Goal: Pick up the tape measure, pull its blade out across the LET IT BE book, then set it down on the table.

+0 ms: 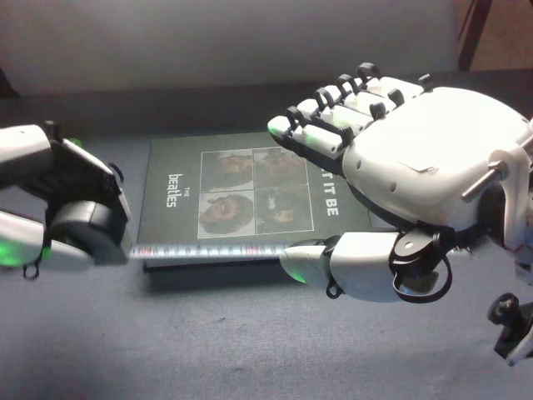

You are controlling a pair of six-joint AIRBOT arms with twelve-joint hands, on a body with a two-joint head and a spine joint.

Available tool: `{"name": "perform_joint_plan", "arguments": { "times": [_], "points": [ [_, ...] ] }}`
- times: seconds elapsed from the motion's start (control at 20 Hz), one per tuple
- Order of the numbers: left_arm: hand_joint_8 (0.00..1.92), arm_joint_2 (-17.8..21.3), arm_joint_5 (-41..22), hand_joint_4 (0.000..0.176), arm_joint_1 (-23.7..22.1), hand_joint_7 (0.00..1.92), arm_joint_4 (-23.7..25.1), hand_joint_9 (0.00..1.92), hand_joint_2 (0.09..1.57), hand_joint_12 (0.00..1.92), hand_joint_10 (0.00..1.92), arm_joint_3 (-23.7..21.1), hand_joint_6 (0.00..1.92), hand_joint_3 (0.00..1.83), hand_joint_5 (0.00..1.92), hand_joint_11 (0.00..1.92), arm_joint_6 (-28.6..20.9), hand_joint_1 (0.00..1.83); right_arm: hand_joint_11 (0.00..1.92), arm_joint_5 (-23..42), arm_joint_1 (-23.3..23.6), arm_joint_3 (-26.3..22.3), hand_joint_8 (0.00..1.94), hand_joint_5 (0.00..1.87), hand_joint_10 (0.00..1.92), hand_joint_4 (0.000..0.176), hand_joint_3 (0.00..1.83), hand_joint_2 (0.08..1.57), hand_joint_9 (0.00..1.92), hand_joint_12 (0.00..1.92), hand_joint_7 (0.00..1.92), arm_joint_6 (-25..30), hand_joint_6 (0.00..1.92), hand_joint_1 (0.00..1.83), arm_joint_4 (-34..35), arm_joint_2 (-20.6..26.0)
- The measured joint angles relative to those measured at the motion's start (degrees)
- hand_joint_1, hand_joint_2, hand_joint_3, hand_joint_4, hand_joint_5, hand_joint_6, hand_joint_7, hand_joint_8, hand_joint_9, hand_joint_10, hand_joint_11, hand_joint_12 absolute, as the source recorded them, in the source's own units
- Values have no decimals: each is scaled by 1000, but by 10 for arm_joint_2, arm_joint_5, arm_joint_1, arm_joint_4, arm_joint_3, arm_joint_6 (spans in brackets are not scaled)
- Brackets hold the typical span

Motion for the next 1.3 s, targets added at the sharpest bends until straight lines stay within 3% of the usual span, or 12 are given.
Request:
{"name": "perform_joint_plan", "arguments": {
  "times": [0.3,0.65,0.85,0.9,0.95,1.0,1.05,1.1,1.15,1.2,1.3],
  "points": [
    [919,0,-6,0,66,979,-32,952,1098,1178,1243,-13,825,0,1005,857,2,1379,0,1,0,0,3,5,0,51,4,1142,0,218,11,0,1,77,-1,0],
    [932,-37,-48,0,136,978,-91,938,1100,1206,1256,5,818,0,1009,833,25,1379,0,0,-4,-4,1,9,0,51,0,1134,0,220,12,0,2,99,-7,0],
    [1050,-43,-53,0,139,900,-114,839,1143,1260,1380,6,996,2,907,769,44,1364,0,1,-7,-4,2,16,0,51,1,1139,0,236,15,0,3,101,-9,0],
    [1159,-46,-56,0,139,883,-118,756,1161,1274,1070,9,1083,0,887,733,46,1225,0,0,-7,-4,2,18,0,50,0,1139,0,256,19,0,2,102,-9,0],
    [1211,-50,-57,21,139,859,-120,734,1179,1267,879,10,1147,0,852,665,51,1187,0,0,-7,-4,2,18,0,50,1,1139,0,260,19,0,2,102,-9,0],
    [1234,-53,-56,27,139,849,-120,738,1192,1226,723,10,1199,0,816,613,55,1172,0,1,-7,-4,3,21,0,51,1,1139,0,260,23,0,3,103,-9,0],
    [639,-57,-56,0,139,780,-119,714,1197,1169,570,10,1232,2,810,534,57,1081,0,1,-7,-4,4,21,0,50,0,1139,0,259,25,0,3,103,-9,0],
    [330,-59,-56,0,139,790,-118,704,1140,1106,415,9,553,0,711,469,57,995,0,1,-7,-4,4,21,0,50,1,1140,0,257,26,0,3,103,-9,0],
    [136,-60,-56,0,139,805,-118,721,1117,1043,236,9,220,0,721,419,59,954,0,1,-7,-4,4,22,0,50,1,1140,0,257,27,0,3,103,-9,0],
    [39,-60,-57,0,138,762,-120,674,1102,981,109,9,72,0,694,354,61,895,0,0,-7,-4,3,26,0,50,1,1141,0,268,30,0,3,102,-9,0],
    [1,-60,-61,0,138,649,-123,583,1087,924,32,9,5,0,619,256,64,797,0,1,-7,-4,2,27,0,50,0,1141,0,298,31,0,2,102,-9,0]
  ]
}}
